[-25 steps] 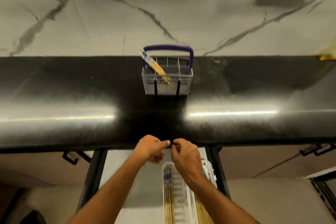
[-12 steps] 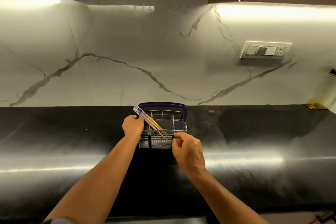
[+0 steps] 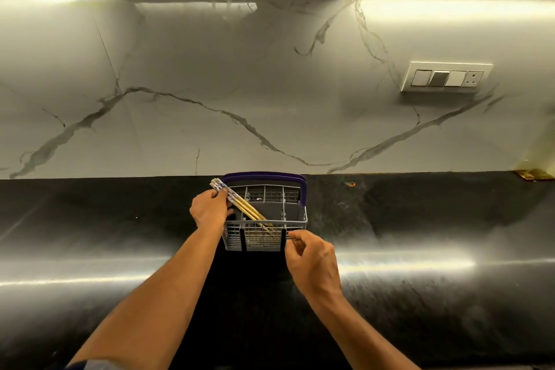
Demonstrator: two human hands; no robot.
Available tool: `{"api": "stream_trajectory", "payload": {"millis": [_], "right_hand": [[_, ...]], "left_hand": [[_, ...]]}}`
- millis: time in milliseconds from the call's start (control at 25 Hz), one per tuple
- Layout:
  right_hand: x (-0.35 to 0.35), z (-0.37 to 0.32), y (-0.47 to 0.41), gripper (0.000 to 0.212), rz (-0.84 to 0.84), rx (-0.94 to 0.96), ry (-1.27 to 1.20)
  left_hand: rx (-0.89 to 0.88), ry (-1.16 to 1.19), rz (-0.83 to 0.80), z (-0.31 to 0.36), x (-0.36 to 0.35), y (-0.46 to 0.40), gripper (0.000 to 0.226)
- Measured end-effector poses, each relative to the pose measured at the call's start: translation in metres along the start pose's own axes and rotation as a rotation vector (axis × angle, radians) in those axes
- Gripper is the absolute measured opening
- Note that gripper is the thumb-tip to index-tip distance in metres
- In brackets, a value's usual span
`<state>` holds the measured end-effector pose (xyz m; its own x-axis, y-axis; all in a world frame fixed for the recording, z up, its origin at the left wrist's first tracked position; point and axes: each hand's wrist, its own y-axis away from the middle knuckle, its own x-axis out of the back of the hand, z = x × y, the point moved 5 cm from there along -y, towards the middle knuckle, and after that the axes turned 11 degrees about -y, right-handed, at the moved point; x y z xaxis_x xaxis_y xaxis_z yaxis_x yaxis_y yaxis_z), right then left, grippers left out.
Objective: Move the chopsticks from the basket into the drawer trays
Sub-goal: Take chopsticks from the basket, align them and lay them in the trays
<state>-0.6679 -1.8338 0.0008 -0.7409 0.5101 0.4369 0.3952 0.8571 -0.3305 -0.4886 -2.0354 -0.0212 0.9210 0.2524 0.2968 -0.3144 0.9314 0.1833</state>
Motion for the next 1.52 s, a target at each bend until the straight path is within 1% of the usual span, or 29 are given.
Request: {"api": "stream_trajectory", "payload": {"millis": [80,120,200,280,320,400,520,640,760,880,960,1000,1080,1120,1200,1360,1440,1520], "right_hand": [[0.0,-0.002,-0.001,0.012,-0.008,-0.006,-0.008],[0.001,-0.004,-0.002,0.012,-0.008,-0.004,-0.008],[0.003,-0.013,-0.008,0.014,-0.007,-0.003,-0.029],[0.006,-0.027,-0.018,0.017,-0.024,-0.023,-0.115],[0.009,-0.035,-0.024,0.019,-0.034,-0.033,-0.162],[0.018,-0.056,-0.04,0.023,-0.045,-0.03,-0.202],[0.03,-0.094,-0.059,0.029,-0.052,0.036,-0.227],[0.038,-0.129,-0.067,0.03,-0.076,0.089,-0.233],[0.048,-0.146,-0.066,0.021,-0.096,0.082,-0.293],[0.058,-0.148,-0.057,0.012,-0.144,-0.023,-0.512],[0.065,-0.149,-0.051,0.008,-0.175,-0.082,-0.594],[0.068,-0.15,-0.048,0.006,-0.181,-0.103,-0.622],[0.073,-0.151,-0.04,0.006,-0.188,-0.143,-0.679],[0.074,-0.152,-0.037,0.006,-0.189,-0.16,-0.702],[0.077,-0.151,-0.028,0.005,-0.19,-0.177,-0.71],[0.082,-0.144,-0.009,0.006,-0.21,-0.194,-0.684],[0.081,-0.133,0.004,0.005,-0.243,-0.26,-0.702],[0.076,-0.115,0.025,0.006,-0.297,-0.349,-0.72]], "left_hand": [[-0.033,0.027,-0.017,0.015,0.009,0.005,0.017],[-0.087,0.011,-0.019,0.027,0.015,0.009,0.019],[-0.287,-0.123,0.0,0.061,0.031,0.018,0.015],[-0.511,-0.259,-0.018,0.103,0.048,0.033,0.014],[-0.594,-0.278,-0.058,0.123,0.055,0.042,0.011],[-0.669,-0.231,-0.219,0.154,0.064,0.062,0.006],[-0.67,-0.16,-0.492,0.182,0.069,0.093,0.006],[-0.694,-0.149,-0.612,0.199,0.076,0.12,0.008],[-0.713,-0.127,-0.646,0.211,0.081,0.139,0.014],[-0.739,-0.118,-0.658,0.218,0.087,0.155,0.015],[-0.763,-0.103,-0.673,0.221,0.089,0.168,0.015],[-0.784,-0.09,-0.678,0.222,0.09,0.174,0.024],[-0.842,-0.057,-0.677,0.223,0.089,0.184,0.052],[-0.867,-0.046,-0.673,0.223,0.089,0.188,0.059],[-0.892,-0.032,-0.67,0.222,0.089,0.196,0.056],[-0.865,-0.031,-0.695,0.21,0.089,0.207,0.045],[-0.839,-0.029,-0.727,0.196,0.089,0.213,0.042],[-0.79,-0.023,-0.764,0.167,0.088,0.216,0.04]]}}
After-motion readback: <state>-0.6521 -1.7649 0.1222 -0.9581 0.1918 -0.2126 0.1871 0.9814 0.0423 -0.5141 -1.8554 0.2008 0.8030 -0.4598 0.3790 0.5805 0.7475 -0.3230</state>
